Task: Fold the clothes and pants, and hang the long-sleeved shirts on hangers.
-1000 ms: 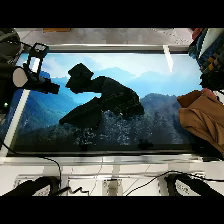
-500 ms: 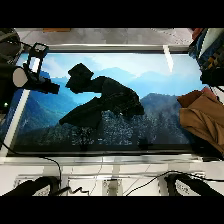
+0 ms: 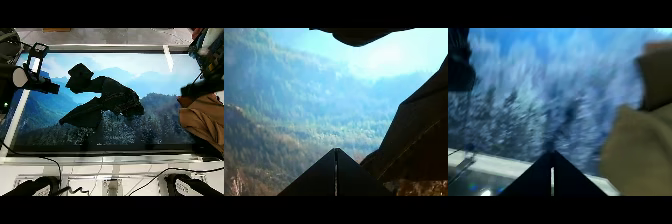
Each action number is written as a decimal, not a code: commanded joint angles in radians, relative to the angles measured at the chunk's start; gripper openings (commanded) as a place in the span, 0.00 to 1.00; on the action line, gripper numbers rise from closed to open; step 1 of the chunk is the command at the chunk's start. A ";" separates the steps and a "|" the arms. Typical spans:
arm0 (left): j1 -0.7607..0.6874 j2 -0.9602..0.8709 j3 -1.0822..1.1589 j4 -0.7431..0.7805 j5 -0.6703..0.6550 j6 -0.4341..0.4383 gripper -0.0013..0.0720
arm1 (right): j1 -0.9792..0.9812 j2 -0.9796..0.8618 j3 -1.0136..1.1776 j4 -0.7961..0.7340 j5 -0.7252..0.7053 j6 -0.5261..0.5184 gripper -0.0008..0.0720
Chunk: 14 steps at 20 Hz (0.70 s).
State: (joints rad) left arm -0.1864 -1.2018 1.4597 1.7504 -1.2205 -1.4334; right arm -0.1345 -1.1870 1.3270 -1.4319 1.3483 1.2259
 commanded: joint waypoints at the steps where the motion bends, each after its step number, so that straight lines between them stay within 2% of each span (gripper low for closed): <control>1: 0.001 0.000 0.000 0.000 0.000 0.000 0.05 | -0.050 -0.002 -0.354 0.328 -0.187 -0.140 0.05; 2: 0.001 -0.001 0.000 0.000 0.001 0.000 0.05 | -0.047 -0.002 -0.439 0.433 -0.259 -0.146 0.05; 3: 0.001 -0.001 0.000 0.000 0.001 0.000 0.05 | -0.037 -0.003 -0.504 0.502 -0.351 -0.146 0.14; 4: 0.001 -0.001 0.000 0.000 0.001 0.000 0.05 | -0.021 -0.004 -0.557 0.551 -0.457 -0.146 0.57; 5: 0.001 -0.001 0.000 0.000 0.001 0.000 0.05 | 0.000 -0.015 -0.586 0.587 -0.550 -0.143 0.79; 7: 0.001 -0.002 0.000 0.000 0.001 0.000 0.05 | 0.035 -0.065 -0.576 0.639 -0.657 -0.143 0.79; 9: 0.001 -0.001 0.000 0.000 0.001 0.000 0.05 | 0.048 -0.140 -0.518 0.726 -0.690 -0.144 0.79; 14: 0.001 -0.001 0.000 0.000 0.001 0.000 0.05 | 0.048 -0.353 -0.268 0.753 -0.575 -0.144 0.79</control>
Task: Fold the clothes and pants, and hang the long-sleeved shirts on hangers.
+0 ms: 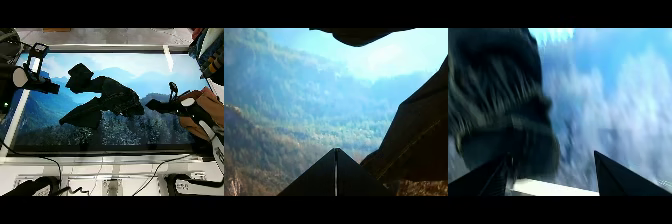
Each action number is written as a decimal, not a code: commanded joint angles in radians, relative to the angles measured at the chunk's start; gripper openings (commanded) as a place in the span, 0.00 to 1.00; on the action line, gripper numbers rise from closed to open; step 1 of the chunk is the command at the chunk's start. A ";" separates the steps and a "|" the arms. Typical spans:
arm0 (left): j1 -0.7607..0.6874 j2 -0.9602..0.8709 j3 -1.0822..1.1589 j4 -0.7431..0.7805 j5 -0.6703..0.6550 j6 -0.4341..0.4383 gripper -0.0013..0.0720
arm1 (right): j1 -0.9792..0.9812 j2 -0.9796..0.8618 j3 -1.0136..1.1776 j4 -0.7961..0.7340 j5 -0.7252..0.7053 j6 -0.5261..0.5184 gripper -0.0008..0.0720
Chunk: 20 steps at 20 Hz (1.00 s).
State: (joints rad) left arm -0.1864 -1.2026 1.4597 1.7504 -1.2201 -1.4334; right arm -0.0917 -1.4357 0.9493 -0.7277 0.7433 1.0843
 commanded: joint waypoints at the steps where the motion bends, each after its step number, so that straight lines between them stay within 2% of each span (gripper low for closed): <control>1: 0.001 0.000 0.000 0.001 0.001 0.000 0.05 | 0.005 -0.142 0.154 0.050 0.063 -0.003 0.79; 4: 0.001 0.000 0.000 0.000 0.004 0.000 0.05 | 0.005 -0.249 0.235 0.052 0.168 -0.012 0.79; 7: 0.001 0.000 0.000 0.000 0.004 0.000 0.05 | 0.005 -0.311 0.245 0.132 0.298 -0.163 0.79; 10: 0.001 0.000 0.000 0.000 0.004 0.000 0.05 | 0.005 -0.317 0.245 0.136 0.336 -0.242 0.77; 14: 0.001 0.000 0.000 0.000 0.003 0.000 0.05 | 0.023 -0.317 0.245 0.105 0.325 -0.311 0.77; 16: 0.001 -0.001 -0.001 0.000 0.004 0.000 0.05 | 0.055 -0.317 0.245 0.067 0.246 -0.299 0.77; 17: 0.001 -0.001 -0.001 0.000 0.003 0.000 0.05 | 0.073 -0.317 0.245 0.049 0.170 -0.259 0.76; 18: 0.001 -0.001 -0.002 0.000 0.003 0.000 0.05 | 0.092 -0.317 0.245 0.045 0.084 -0.204 0.69; 20: 0.001 -0.001 -0.004 0.000 0.002 0.000 0.06 | 0.121 -0.317 0.246 0.056 -0.040 -0.144 0.15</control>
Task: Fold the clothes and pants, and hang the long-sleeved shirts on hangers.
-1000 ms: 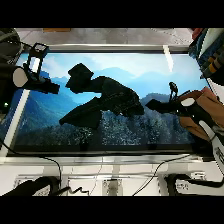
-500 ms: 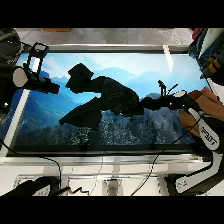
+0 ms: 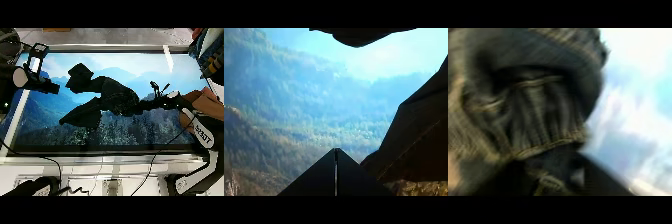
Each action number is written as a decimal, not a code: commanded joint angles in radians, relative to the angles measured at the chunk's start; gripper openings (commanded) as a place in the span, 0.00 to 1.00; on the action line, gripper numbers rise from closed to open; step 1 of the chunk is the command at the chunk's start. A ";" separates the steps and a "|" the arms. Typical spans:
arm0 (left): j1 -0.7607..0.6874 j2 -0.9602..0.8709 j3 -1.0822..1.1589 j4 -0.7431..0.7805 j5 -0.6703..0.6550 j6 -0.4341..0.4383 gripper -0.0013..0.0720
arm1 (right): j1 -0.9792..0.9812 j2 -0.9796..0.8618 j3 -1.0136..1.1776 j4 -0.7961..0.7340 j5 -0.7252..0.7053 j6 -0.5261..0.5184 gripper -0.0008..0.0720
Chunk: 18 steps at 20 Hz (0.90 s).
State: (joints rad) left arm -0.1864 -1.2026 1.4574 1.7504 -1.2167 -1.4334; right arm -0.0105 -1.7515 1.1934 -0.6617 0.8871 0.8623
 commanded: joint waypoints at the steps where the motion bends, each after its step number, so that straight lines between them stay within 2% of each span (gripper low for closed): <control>1: 0.002 -0.001 -0.002 0.002 0.000 0.000 0.06 | 0.050 -0.001 0.002 0.000 -0.208 0.079 0.05; 3: 0.024 -0.011 -0.006 0.038 0.000 0.000 0.14 | 0.061 -0.001 0.002 0.007 -0.209 0.079 0.05; 4: 0.059 -0.015 -0.018 0.045 0.000 -0.003 0.04 | 0.061 -0.001 0.001 0.011 -0.190 0.079 0.05; 6: 0.163 -0.017 -0.073 -0.005 -0.005 -0.036 0.05 | 0.061 0.000 0.001 0.010 -0.159 0.079 0.05; 8: 0.267 -0.005 -0.164 -0.117 -0.020 -0.025 0.05 | 0.061 0.000 0.001 0.010 -0.150 0.079 0.05; 9: 0.304 0.013 -0.230 -0.179 -0.010 0.006 0.05 | 0.061 0.000 0.001 0.010 -0.150 0.079 0.05; 12: 0.327 0.110 -0.485 -0.314 0.068 0.229 0.05 | 0.061 -0.001 0.001 0.010 -0.150 0.079 0.05; 13: 0.326 0.140 -0.567 -0.342 0.105 0.265 0.05 | 0.061 0.000 0.002 0.010 -0.150 0.079 0.05; 14: 0.327 0.163 -0.639 -0.357 0.141 0.267 0.10 | 0.061 0.000 0.001 0.010 -0.150 0.079 0.05; 15: 0.327 0.171 -0.692 -0.357 0.166 0.267 0.31 | 0.061 0.000 0.002 0.010 -0.150 0.079 0.05; 16: 0.327 0.170 -0.735 -0.357 0.194 0.267 0.66 | 0.061 0.000 0.002 0.010 -0.150 0.079 0.05; 17: 0.326 0.167 -0.764 -0.357 0.222 0.273 0.82 | 0.061 0.000 0.001 0.010 -0.150 0.079 0.05; 18: 0.324 0.163 -0.785 -0.357 0.247 0.299 0.82 | 0.061 0.000 0.001 0.010 -0.150 0.079 0.05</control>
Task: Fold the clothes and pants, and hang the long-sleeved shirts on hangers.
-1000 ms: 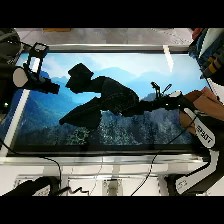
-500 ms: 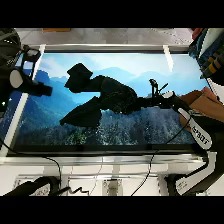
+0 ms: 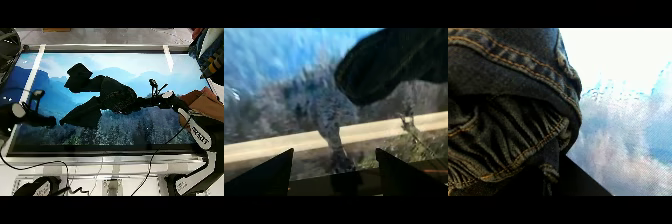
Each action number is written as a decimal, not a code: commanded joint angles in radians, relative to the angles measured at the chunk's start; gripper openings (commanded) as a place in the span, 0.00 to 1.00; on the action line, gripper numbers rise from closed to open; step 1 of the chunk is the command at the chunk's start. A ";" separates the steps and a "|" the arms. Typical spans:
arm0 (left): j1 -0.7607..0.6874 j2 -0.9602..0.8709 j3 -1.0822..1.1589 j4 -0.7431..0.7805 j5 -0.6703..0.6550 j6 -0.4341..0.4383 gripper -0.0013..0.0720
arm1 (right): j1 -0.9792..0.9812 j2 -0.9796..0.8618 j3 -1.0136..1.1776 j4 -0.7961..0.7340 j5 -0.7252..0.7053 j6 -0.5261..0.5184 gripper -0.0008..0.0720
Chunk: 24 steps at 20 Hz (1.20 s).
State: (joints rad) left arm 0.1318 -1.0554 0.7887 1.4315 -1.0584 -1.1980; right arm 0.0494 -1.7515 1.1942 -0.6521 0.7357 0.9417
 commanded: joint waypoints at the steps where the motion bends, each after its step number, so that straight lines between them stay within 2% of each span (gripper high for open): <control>1: 0.005 0.009 -0.129 -0.041 0.102 0.093 0.82 | 0.001 0.000 0.001 0.000 0.002 0.000 0.05; 3: 0.005 -0.011 -0.133 -0.050 0.121 0.173 0.80 | 0.001 0.000 0.000 0.000 0.000 0.000 0.05; 7: 0.005 -0.077 -0.133 -0.083 0.272 0.189 0.80 | 0.001 0.000 0.001 0.000 0.001 0.000 0.05; 13: 0.002 -0.172 -0.132 -0.147 0.409 0.190 0.80 | 0.000 0.002 0.020 0.001 0.002 0.001 0.05; 14: -0.005 -0.179 -0.132 -0.156 0.446 0.190 0.71 | 0.000 0.002 0.028 0.001 0.002 0.002 0.05; 16: -0.029 -0.198 -0.132 -0.157 0.527 0.190 0.30 | 0.000 0.006 0.043 0.000 0.005 0.012 0.05; 17: -0.044 -0.207 -0.132 -0.158 0.578 0.190 0.17 | 0.000 0.008 0.051 0.000 0.007 0.012 0.05; 18: -0.058 -0.214 -0.132 -0.157 0.625 0.190 0.08 | 0.000 0.011 0.058 0.000 0.005 0.012 0.05; 19: -0.071 -0.219 -0.131 -0.149 0.680 0.193 0.05 | 0.000 0.014 0.066 -0.007 0.006 0.012 0.05; 21: -0.074 -0.212 -0.113 -0.100 0.797 0.193 0.05 | 0.000 0.021 0.099 -0.046 0.010 0.018 0.05; 24: -0.028 -0.175 0.031 0.024 0.869 0.193 0.04 | -0.019 0.048 0.204 -0.196 0.005 0.110 0.05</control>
State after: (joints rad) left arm 0.0818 -1.2510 0.7258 1.3518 -0.3126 -1.0058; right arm 0.0429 -1.7222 1.3243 -0.7322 0.7460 0.9840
